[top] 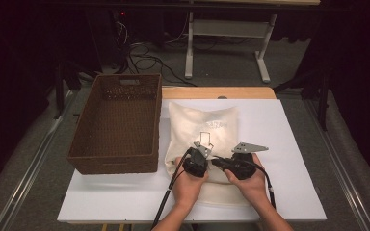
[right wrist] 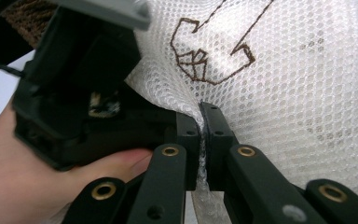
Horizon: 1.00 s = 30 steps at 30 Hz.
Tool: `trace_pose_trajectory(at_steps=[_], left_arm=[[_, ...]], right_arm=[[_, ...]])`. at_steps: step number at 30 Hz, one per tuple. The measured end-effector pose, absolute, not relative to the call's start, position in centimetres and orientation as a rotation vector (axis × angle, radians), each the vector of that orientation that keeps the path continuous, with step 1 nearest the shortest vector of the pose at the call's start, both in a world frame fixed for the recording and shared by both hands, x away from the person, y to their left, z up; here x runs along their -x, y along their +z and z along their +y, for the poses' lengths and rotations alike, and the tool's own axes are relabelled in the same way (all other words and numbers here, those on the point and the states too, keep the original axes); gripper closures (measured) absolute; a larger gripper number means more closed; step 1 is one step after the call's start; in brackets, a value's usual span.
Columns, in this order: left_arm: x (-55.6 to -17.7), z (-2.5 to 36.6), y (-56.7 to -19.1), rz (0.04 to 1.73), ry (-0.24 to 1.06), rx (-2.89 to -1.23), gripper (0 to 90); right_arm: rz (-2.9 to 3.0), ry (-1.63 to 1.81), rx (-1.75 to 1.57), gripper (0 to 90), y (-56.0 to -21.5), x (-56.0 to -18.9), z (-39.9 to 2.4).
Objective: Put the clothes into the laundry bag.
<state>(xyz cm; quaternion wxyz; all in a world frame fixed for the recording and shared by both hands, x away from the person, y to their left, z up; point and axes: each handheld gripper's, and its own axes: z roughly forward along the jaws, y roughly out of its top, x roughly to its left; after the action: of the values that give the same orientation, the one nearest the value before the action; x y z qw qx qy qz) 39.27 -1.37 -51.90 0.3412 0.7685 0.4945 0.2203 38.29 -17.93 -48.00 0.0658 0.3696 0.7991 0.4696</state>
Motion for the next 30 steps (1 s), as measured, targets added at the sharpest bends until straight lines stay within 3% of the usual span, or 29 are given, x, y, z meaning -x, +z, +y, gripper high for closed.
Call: trace_pose_trajectory(at_steps=[3, 6, 9, 15, 19, 24, 26, 27, 28, 30], left_arm=[[-39.5, -0.7, -51.8, 1.315, 0.502, -1.964, 89.9], [-38.4, 0.1, -51.6, 1.222, 0.432, -1.999, 72.6], [-36.6, 1.2, -51.1, 1.152, 0.439, -2.017, 65.2], [-34.1, 2.7, -50.2, 1.085, 0.416, -2.014, 56.8], [-32.8, 4.8, -50.0, 1.097, 0.494, -2.052, 55.5], [-31.3, 7.4, -49.6, 1.096, 0.466, -2.041, 53.4], [-30.8, 7.9, -49.3, 1.097, 0.455, -2.05, 52.8], [-30.5, 8.1, -49.2, 1.096, 0.457, -2.05, 52.8], [-30.1, 8.4, -49.1, 1.097, 0.46, -2.05, 52.6], [-29.5, 9.0, -49.1, 1.106, 0.457, -2.058, 52.4]], right_arm=[[2.419, 1.4, -1.109, 88.3, -48.0, -38.2, -17.8], [2.418, 1.398, -1.111, 88.2, -48.1, -38.2, -17.9], [2.406, 1.418, -1.136, 88.0, -48.1, -38.4, -18.1], [2.391, 1.45, -1.116, 87.1, -47.9, -38.2, -18.0], [2.392, 1.486, -1.085, 83.3, -47.6, -38.1, -18.3], [2.398, 1.527, -0.99, 70.5, -47.4, -37.7, -18.4], [2.387, 1.557, -0.977, 57.6, -47.0, -37.3, -18.4], [2.387, 1.557, -0.977, 57.6, -47.0, -37.3, -18.4], [2.393, 1.554, -0.966, 47.3, -46.7, -36.9, -18.6], [2.394, 1.531, -0.956, 42.4, -46.6, -36.8, -18.8]])
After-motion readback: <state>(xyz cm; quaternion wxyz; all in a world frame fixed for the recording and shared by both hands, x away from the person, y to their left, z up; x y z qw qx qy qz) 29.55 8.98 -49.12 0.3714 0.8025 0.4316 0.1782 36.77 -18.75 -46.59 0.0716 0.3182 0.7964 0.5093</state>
